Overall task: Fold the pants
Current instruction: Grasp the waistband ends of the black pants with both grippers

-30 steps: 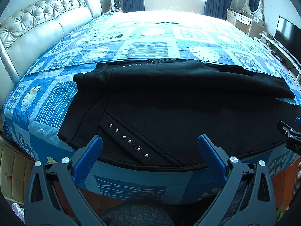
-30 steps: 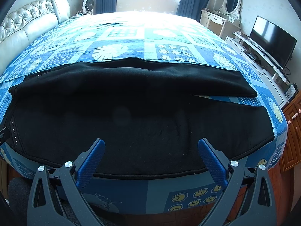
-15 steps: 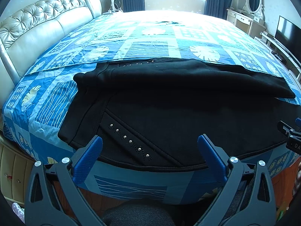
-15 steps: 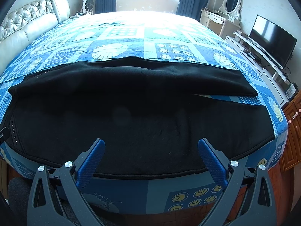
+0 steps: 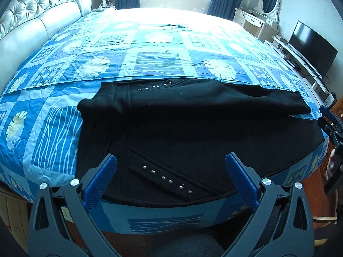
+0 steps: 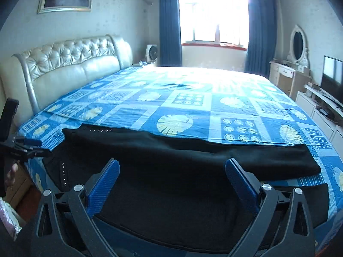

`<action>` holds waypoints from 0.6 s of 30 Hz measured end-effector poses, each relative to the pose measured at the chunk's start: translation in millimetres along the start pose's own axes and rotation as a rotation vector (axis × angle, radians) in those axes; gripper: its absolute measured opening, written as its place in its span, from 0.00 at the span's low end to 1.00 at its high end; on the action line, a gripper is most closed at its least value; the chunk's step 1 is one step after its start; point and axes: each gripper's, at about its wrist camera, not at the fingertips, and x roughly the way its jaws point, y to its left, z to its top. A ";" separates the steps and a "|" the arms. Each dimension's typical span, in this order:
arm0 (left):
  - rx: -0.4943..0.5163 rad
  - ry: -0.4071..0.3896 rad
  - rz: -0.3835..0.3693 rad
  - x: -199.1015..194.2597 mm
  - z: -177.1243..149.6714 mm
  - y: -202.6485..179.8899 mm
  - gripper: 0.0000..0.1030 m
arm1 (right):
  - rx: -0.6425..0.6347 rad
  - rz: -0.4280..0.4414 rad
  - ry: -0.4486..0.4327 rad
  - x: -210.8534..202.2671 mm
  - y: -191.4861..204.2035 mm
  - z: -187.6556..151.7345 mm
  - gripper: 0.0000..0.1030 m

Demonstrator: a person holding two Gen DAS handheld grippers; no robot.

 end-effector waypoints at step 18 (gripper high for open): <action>-0.160 0.373 -0.307 195.8 104.0 180.6 0.98 | -0.165 0.252 0.323 192.3 -55.7 75.4 0.96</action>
